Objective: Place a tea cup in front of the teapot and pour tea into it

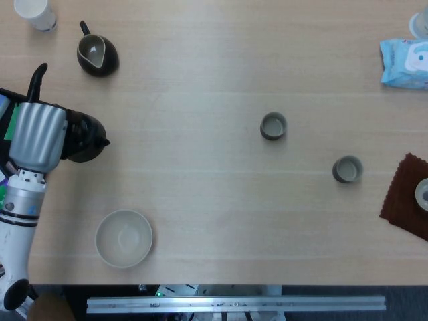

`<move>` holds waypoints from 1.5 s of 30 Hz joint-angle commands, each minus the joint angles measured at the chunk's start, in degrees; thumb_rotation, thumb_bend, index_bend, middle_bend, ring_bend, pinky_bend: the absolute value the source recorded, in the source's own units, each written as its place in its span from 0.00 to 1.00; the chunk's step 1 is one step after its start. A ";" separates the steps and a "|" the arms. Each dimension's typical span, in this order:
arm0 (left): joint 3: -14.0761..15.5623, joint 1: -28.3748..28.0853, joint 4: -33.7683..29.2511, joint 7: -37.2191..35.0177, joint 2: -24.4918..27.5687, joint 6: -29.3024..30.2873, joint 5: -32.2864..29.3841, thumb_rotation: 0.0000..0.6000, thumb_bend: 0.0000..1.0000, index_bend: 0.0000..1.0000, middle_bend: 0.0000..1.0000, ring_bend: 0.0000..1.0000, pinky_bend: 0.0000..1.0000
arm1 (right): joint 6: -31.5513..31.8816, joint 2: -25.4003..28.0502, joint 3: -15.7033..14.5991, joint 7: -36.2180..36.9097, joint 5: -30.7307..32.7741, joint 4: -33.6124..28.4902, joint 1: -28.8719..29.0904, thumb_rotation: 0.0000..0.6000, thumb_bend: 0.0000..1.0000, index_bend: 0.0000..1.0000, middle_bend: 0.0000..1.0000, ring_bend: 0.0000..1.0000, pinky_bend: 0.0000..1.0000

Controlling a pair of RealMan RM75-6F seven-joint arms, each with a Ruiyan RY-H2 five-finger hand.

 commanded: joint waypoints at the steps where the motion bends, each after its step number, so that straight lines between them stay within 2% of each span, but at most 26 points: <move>1: -0.12 -0.05 -0.41 0.23 0.36 0.09 0.15 0.86 0.33 1.00 1.00 0.86 0.06 | -2.08 1.03 -0.57 -2.32 -2.03 -1.52 1.80 1.00 0.18 0.37 0.37 0.26 0.22; 11: 0.18 0.11 -2.74 1.10 1.74 0.12 0.68 0.87 0.33 1.00 1.00 0.85 0.06 | -9.52 -0.48 -2.28 -8.83 -5.21 -5.35 6.27 1.00 0.18 0.37 0.37 0.26 0.22; 20: 1.12 0.76 -4.90 1.49 2.82 0.89 2.05 0.87 0.33 1.00 1.00 0.85 0.06 | -16.45 -4.65 -2.51 -14.95 -2.75 -4.62 9.41 1.00 0.11 0.37 0.37 0.26 0.22; 34: 2.77 2.25 -7.69 1.95 4.86 1.99 3.99 0.86 0.33 1.00 1.00 0.85 0.06 | -26.11 -10.72 -1.48 -26.60 6.14 -3.98 13.49 1.00 0.09 0.37 0.36 0.26 0.22; 45: 3.12 3.02 -8.05 1.42 5.26 1.91 3.81 0.88 0.33 1.00 1.00 0.85 0.06 | -31.46 -16.85 -1.34 -32.98 12.91 1.33 16.28 1.00 0.09 0.37 0.36 0.26 0.22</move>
